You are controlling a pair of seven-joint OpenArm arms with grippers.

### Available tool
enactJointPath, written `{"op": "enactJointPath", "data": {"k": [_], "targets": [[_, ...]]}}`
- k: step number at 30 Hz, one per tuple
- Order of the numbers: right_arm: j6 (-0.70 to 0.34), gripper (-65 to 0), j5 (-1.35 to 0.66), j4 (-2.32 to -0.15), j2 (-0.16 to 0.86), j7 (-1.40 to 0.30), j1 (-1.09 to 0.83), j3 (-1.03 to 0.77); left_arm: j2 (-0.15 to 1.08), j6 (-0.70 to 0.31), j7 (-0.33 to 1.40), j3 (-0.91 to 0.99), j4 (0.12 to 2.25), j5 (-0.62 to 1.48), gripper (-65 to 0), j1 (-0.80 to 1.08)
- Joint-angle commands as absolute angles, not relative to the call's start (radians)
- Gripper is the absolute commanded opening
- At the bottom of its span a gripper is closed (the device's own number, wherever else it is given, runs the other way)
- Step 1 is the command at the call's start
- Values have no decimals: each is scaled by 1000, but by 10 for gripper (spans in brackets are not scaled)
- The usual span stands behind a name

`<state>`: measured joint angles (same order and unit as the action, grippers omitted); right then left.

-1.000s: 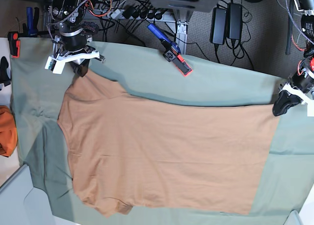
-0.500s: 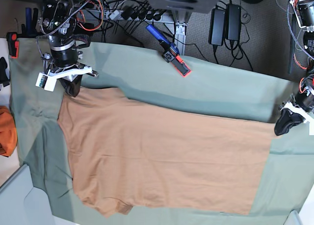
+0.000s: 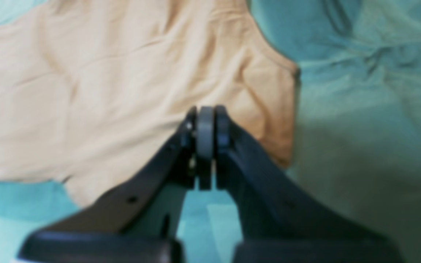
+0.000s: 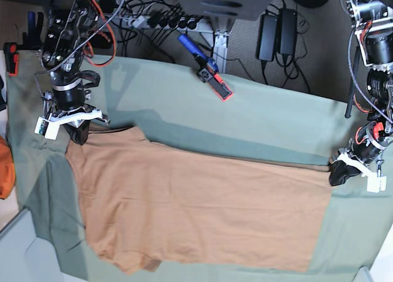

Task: Fold the T-shirt properly
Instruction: 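Lift the shirt edge with both grippers and drag it toward the robot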

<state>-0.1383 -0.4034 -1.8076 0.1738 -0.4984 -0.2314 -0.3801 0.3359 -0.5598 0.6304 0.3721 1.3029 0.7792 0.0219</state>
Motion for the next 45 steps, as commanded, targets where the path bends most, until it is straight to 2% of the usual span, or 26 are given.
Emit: {"op": "enactJointPath", "data": {"k": [1, 12, 27, 39, 41, 42, 45], "targets": [[-186, -650, -408, -1808, 196, -472, -209, -384, 353, -565, 609, 377, 1297, 794, -650, -7], [-251, -650, -427, -1640, 228, -472, -72, -371, 381, -565, 609, 376, 1232, 786, -650, -86], [-266, -650, -399, -1460, 255, -476, 131, -264, 397, -564, 525, 254, 1227, 673, -650, -170], [-270, -650, -354, -1364, 255, -476, 231, -253, 399, -564, 492, 247, 1156, 653, -647, -216], [-270, -650, -350, -1353, 254, -475, 234, -253, 399, -564, 489, 247, 1145, 653, -589, -216], [-270, -650, -350, -1346, 253, -476, 235, -253, 399, -564, 489, 247, 1143, 650, -534, -216], [-271, -650, -357, -1329, 249, -472, 236, -253, 399, -561, 514, 247, 1142, 635, -290, -216]]}}
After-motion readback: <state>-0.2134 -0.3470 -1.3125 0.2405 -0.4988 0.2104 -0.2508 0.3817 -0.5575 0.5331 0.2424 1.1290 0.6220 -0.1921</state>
